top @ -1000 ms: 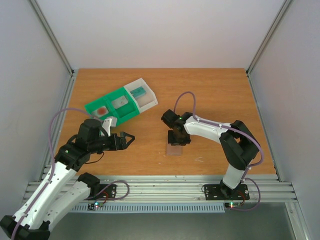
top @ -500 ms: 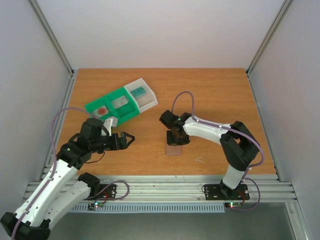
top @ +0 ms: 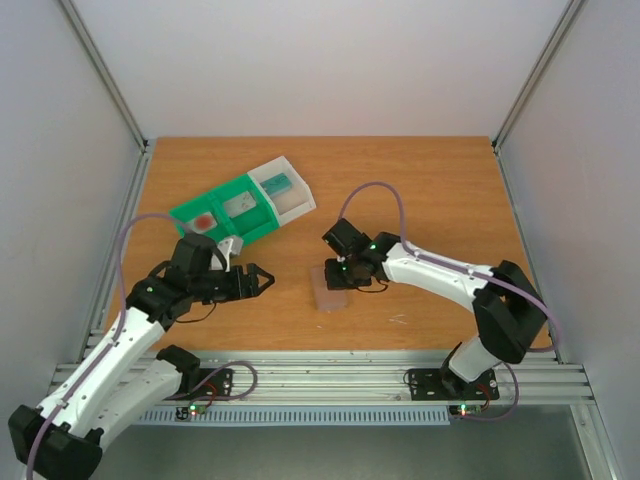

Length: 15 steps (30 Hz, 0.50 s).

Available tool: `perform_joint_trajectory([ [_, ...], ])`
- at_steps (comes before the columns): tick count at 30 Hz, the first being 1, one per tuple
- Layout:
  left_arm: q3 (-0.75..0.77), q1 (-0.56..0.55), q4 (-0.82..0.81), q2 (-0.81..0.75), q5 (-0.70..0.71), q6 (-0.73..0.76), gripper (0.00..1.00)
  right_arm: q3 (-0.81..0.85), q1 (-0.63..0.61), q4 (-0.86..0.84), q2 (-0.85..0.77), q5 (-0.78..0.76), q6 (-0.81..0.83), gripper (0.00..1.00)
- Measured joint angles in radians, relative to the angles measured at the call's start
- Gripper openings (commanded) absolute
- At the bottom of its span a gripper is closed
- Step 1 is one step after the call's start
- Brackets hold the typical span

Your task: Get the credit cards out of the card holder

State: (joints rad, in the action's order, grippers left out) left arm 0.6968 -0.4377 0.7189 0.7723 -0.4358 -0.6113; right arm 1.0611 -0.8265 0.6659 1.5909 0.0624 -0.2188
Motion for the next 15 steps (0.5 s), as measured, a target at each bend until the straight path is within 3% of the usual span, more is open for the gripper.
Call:
perform_joint_trajectory([
  [10,-0.119,0.000,-0.250,0.044,-0.147,-0.147,0.75,-0.024,-0.022,-0.127,-0.195,0.140,-0.040,0.01],
  [15,-0.151,0.000,-0.357,0.075,-0.187,-0.221,0.71,-0.024,-0.058,-0.198,-0.219,0.193,-0.085,0.01],
])
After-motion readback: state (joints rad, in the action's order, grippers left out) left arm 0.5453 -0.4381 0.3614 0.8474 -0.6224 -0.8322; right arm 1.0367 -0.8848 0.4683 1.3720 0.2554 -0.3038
